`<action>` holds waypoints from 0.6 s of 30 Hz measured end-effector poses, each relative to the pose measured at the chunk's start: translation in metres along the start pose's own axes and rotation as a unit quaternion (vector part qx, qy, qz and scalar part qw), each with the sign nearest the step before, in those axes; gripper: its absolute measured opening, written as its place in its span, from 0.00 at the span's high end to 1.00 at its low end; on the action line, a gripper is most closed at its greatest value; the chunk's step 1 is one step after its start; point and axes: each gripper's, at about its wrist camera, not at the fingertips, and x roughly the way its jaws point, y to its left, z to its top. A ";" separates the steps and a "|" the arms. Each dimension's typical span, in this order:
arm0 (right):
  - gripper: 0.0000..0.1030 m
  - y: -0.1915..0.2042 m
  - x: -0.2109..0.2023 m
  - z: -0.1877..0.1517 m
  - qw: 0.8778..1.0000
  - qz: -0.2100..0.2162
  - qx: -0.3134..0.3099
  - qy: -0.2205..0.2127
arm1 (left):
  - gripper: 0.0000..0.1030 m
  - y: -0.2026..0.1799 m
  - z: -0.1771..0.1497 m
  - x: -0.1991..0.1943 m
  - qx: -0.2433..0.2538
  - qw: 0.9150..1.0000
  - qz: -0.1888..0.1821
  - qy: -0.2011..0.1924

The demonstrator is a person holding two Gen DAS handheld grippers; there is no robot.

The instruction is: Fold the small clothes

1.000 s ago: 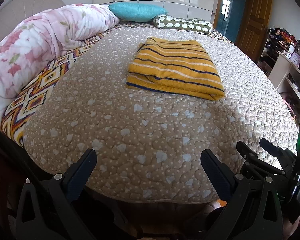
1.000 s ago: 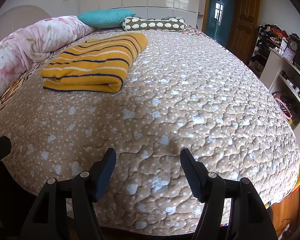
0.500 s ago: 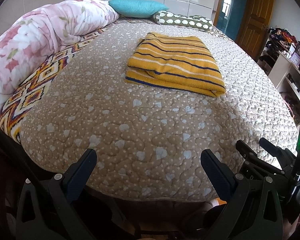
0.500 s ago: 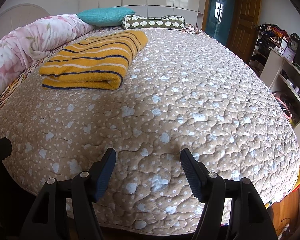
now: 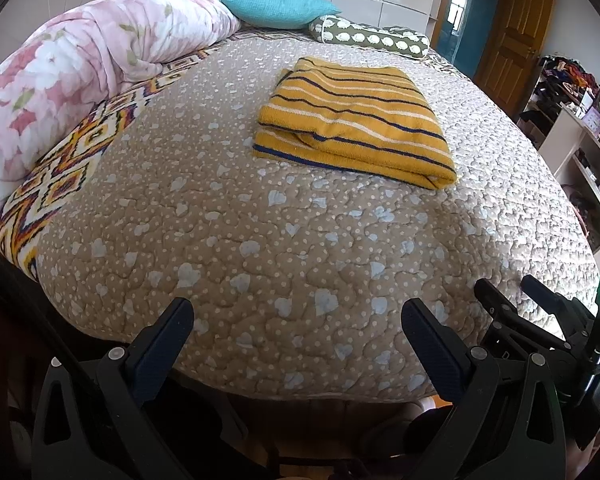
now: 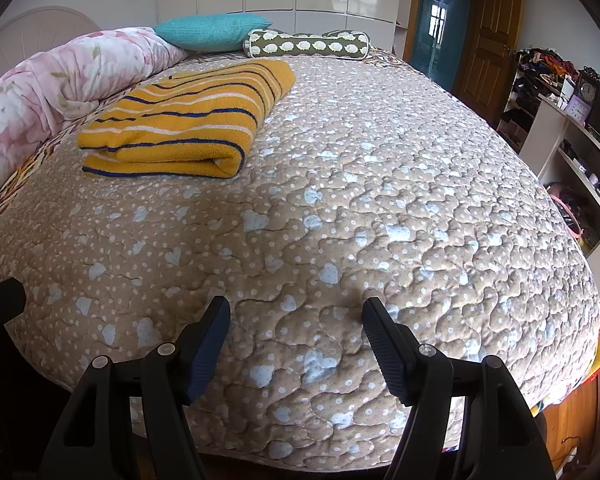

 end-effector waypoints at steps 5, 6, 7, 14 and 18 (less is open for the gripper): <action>0.28 0.000 0.000 0.000 1.000 0.000 -0.001 0.000 | 0.00 0.001 0.000 0.002 -0.002 1.000 -0.001 0.004; 0.28 0.000 0.000 0.000 1.000 0.000 -0.001 0.000 | 0.00 0.001 0.000 0.002 -0.003 1.000 -0.001 0.004; 0.28 0.000 0.000 0.000 1.000 0.000 -0.001 0.000 | 0.00 0.001 0.000 0.002 -0.003 1.000 -0.001 0.005; 0.28 0.000 0.001 0.000 1.000 -0.001 -0.001 0.000 | 0.00 0.003 0.000 0.005 -0.006 1.000 -0.002 0.010; 0.28 0.001 0.001 0.000 1.000 -0.001 -0.001 0.000 | 0.00 0.003 0.000 0.006 -0.008 1.000 -0.003 0.012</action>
